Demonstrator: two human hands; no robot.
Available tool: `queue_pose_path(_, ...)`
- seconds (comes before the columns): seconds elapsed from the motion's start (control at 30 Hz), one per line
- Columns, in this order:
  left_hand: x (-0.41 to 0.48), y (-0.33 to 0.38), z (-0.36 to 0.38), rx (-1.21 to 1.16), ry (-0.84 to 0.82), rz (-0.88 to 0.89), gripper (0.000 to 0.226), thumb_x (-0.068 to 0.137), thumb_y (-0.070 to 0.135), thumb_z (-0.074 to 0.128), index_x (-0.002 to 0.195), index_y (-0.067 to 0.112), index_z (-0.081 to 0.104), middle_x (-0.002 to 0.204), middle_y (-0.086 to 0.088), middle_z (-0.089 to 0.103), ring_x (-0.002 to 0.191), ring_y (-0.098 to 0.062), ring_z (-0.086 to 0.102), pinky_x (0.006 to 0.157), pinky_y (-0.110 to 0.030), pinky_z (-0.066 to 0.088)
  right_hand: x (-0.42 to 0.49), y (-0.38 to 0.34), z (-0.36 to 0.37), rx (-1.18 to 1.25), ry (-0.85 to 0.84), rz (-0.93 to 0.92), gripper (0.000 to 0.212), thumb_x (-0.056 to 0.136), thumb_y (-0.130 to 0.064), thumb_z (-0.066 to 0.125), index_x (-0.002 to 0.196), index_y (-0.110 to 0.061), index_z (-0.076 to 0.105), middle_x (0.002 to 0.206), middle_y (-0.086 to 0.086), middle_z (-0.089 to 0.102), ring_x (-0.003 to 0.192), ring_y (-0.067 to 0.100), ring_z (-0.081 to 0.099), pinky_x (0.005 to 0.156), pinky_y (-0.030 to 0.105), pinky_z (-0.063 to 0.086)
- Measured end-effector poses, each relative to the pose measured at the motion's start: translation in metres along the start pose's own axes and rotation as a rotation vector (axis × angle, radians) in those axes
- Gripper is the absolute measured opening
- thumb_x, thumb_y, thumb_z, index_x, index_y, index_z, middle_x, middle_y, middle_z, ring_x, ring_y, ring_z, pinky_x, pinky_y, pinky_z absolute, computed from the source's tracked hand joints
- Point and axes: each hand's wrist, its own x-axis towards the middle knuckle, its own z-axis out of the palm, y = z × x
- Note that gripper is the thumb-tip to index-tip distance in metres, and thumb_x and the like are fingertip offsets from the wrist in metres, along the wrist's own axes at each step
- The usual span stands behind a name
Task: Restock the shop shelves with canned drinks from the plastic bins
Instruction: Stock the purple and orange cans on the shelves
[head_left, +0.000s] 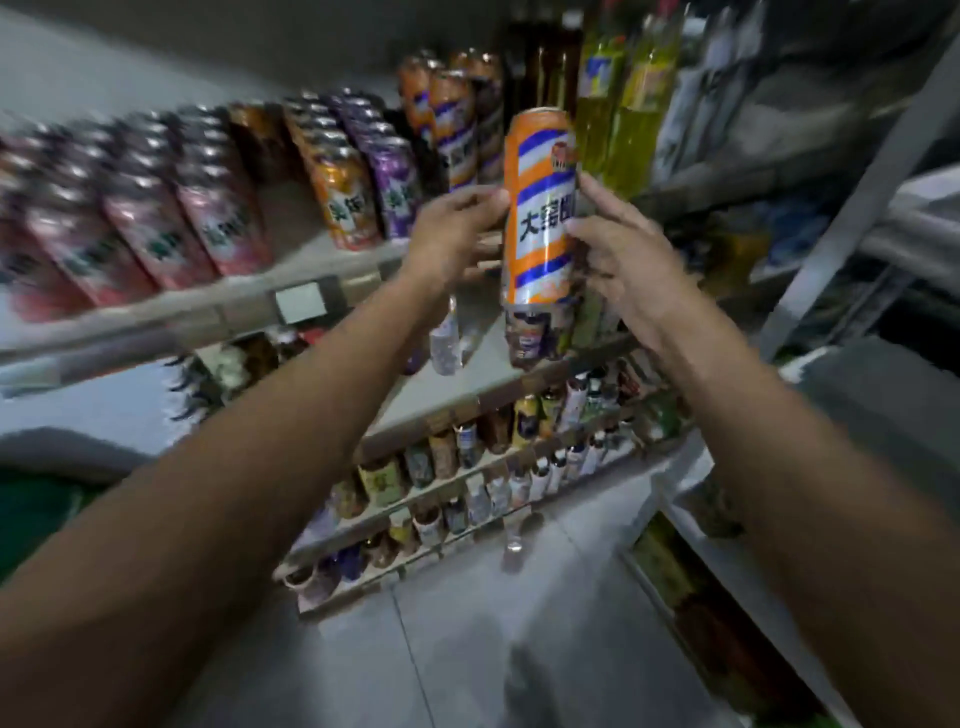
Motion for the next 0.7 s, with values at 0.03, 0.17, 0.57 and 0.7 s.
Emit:
queue_pose_path(0.03,0.000,0.014,-0.005,-0.011,0.013,0.023,0.009,0.099,0.024,0.061,0.091,0.022,0.063,0.066,0.010,0.066,0.050,-0.006,0.062,0.056,-0.026,0.049,0.000,-0.015,0.005,-0.022,-0.034,-0.009,0.053,0.094,-0.013,0.063,0.140,-0.036,0.052,0.120,-0.002,0.073,0.103,0.018,0.072,0.078,0.024,0.054)
queue_pose_path(0.17,-0.004,0.055,-0.022,0.019,0.079,0.084,0.007,0.100,0.028,0.061,0.103,0.023,0.064,0.091,0.005,0.071,0.073,-0.012,0.071,0.059,-0.028,0.056,0.007,-0.052,0.022,-0.062,-0.123,-0.051,0.062,0.096,-0.015,0.063,0.150,-0.036,0.041,0.133,-0.001,0.066,0.114,0.015,0.067,0.080,0.024,0.057)
queue_pose_path(0.57,0.070,0.062,-0.026,0.074,0.206,0.092,0.021,0.100,0.021,0.060,0.117,0.011,0.068,0.086,0.000,0.072,0.065,-0.007,0.070,0.058,-0.024,0.057,0.108,-0.044,0.008,-0.007,-0.245,-0.086,0.068,0.093,-0.011,0.068,0.152,-0.030,0.042,0.130,0.003,0.066,0.110,0.014,0.069,0.083,0.029,0.057)
queue_pose_path(0.7,0.112,0.071,-0.018,0.102,0.259,0.136,0.023,0.097,0.007,0.063,0.119,-0.002,0.066,0.084,-0.006,0.071,0.066,-0.010,0.071,0.060,-0.027,0.060,0.162,-0.052,0.001,-0.033,-0.234,-0.174,0.061,0.094,-0.008,0.066,0.151,-0.018,0.044,0.131,0.006,0.065,0.114,0.014,0.065,0.080,0.019,0.055)
